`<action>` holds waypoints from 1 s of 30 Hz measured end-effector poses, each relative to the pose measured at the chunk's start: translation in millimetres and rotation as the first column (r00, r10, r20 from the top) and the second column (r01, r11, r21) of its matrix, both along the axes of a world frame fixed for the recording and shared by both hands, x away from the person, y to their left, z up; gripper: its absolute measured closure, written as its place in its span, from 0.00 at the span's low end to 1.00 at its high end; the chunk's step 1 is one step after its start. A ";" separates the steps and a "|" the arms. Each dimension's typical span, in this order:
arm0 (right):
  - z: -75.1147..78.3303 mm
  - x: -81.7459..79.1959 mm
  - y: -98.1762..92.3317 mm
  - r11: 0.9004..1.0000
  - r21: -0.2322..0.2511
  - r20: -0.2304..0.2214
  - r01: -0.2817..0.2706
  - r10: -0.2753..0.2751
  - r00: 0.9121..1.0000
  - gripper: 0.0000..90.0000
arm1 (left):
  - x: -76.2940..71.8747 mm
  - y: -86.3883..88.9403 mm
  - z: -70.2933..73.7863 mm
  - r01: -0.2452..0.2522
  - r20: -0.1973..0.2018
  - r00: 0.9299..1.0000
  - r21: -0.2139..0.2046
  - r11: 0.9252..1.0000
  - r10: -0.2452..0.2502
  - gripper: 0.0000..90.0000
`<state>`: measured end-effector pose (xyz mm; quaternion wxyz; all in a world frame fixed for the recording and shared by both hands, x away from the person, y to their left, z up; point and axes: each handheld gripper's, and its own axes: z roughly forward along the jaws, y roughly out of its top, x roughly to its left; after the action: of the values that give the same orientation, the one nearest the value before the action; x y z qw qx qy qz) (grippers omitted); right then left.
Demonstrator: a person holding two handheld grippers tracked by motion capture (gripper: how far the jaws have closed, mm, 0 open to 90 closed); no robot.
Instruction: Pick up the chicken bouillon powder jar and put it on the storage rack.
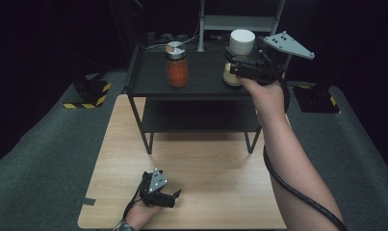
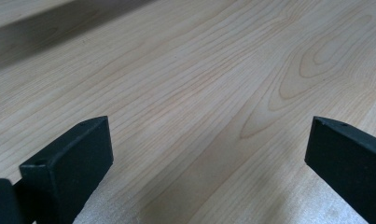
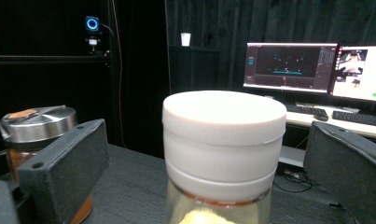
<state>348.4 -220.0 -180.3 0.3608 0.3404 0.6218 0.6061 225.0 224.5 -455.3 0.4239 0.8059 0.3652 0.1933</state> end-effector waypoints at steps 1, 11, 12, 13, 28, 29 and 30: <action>-0.6 -1.5 -0.3 1.000 0.000 0.003 -0.001 0.001 1.000 0.00 | 0.0 0.0 0.0 0.000 0.000 1.000 0.000 1.000 0.000 0.01; -5.9 -17.9 -5.7 1.000 -0.014 0.036 -0.012 0.012 0.999 0.00 | -0.7 -0.5 -0.2 -0.001 0.005 1.000 0.003 1.000 0.001 0.01; -6.3 -19.3 -6.1 1.000 -0.013 0.035 -0.011 0.012 0.999 0.00 | -1.1 -0.7 -0.3 -0.002 0.006 1.000 0.003 1.000 0.002 0.01; -7.4 -21.9 -8.5 1.000 -0.014 0.036 -0.016 0.016 0.999 0.00 | -1.4 -1.0 -0.3 -0.002 0.008 1.000 0.005 1.000 0.002 0.01; -21.3 -46.6 -23.9 0.999 -0.027 0.057 -0.035 0.037 0.998 0.00 | -3.4 -1.4 -1.3 -0.002 0.017 1.000 0.003 1.000 0.002 0.01; -22.9 -48.1 -24.9 0.999 -0.029 0.059 -0.036 0.038 0.998 0.00 | -3.5 -1.2 -1.4 -0.001 0.019 1.000 0.003 1.000 0.001 0.01; -25.6 -50.5 -26.5 0.999 -0.031 0.058 -0.039 0.041 0.997 0.00 | -3.4 -0.9 -1.5 0.000 0.019 1.000 0.002 1.000 0.000 0.01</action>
<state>297.9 -246.5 -205.9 0.3715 0.3046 0.6266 0.6137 221.6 223.6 -456.8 0.4264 0.8046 0.3608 0.2015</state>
